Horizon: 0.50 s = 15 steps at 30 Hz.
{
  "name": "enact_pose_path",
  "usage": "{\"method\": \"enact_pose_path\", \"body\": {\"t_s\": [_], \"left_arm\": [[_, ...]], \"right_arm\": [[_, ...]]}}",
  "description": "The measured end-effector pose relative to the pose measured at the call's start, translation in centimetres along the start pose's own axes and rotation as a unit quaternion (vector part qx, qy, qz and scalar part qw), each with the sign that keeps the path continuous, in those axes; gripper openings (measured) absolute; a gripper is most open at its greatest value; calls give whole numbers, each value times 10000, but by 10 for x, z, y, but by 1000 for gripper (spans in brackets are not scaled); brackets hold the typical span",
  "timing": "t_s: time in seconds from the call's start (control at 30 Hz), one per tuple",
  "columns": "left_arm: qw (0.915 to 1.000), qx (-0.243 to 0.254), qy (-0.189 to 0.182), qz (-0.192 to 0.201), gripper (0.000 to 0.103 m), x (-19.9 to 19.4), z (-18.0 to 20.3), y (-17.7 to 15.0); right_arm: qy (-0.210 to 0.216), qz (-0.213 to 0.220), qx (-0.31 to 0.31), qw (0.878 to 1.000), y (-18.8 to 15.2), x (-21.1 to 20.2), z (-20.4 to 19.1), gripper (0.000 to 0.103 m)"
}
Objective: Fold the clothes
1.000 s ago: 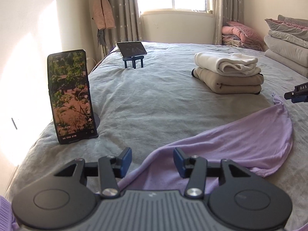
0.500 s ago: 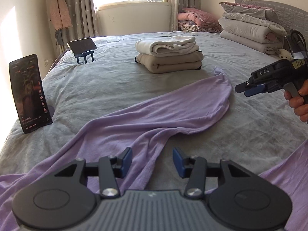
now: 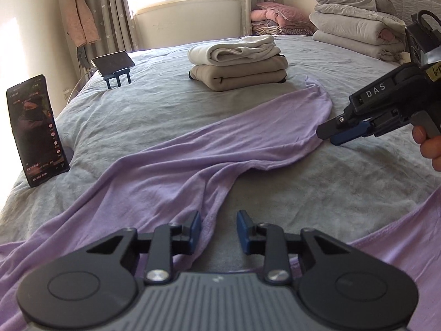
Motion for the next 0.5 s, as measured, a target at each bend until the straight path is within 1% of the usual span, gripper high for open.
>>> {"method": "enact_pose_path", "body": {"t_s": [0.03,0.07,0.1,0.17,0.23,0.33,0.37,0.43,0.5], "left_arm": [[10000,-35,59,-2,11,1,-2,0],[9999,-90,131,-19,2,1,-4,1],[9997,-157,161,-21,2,1,-7,2],[9996,-257,17,65,1,-5,-10,3],[9993,-283,-211,132,1,-13,-9,3],[9968,-293,-743,70,1,-21,-5,3],[9956,-247,-905,-9,1,-21,-3,1],[9936,-144,-1111,-138,1,-20,2,-3],[9931,-62,-1156,-189,2,-20,4,-8]], "right_arm": [[-65,47,-37,10000,0,3,-1,21],[-158,86,-68,9998,0,5,-1,6],[-206,112,-57,9997,0,6,0,0],[-219,164,64,9996,2,4,3,0],[-352,397,18,9986,3,-9,4,0],[-814,672,-326,9939,4,-28,5,0],[-937,683,-420,9924,3,-31,7,0],[-1180,617,-571,9895,0,-33,12,0],[-1289,567,-648,9879,-4,-31,17,0]]}}
Point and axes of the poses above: each gripper's, at about its wrist camera, not at the fingertips, and x roughly the way its jaws point, z to its right, y to its top, the point moved 2 cm from there along x, roughly the way its jaws point, and after that the axes turned 7 degrees about -y, right-handed, at the moved point
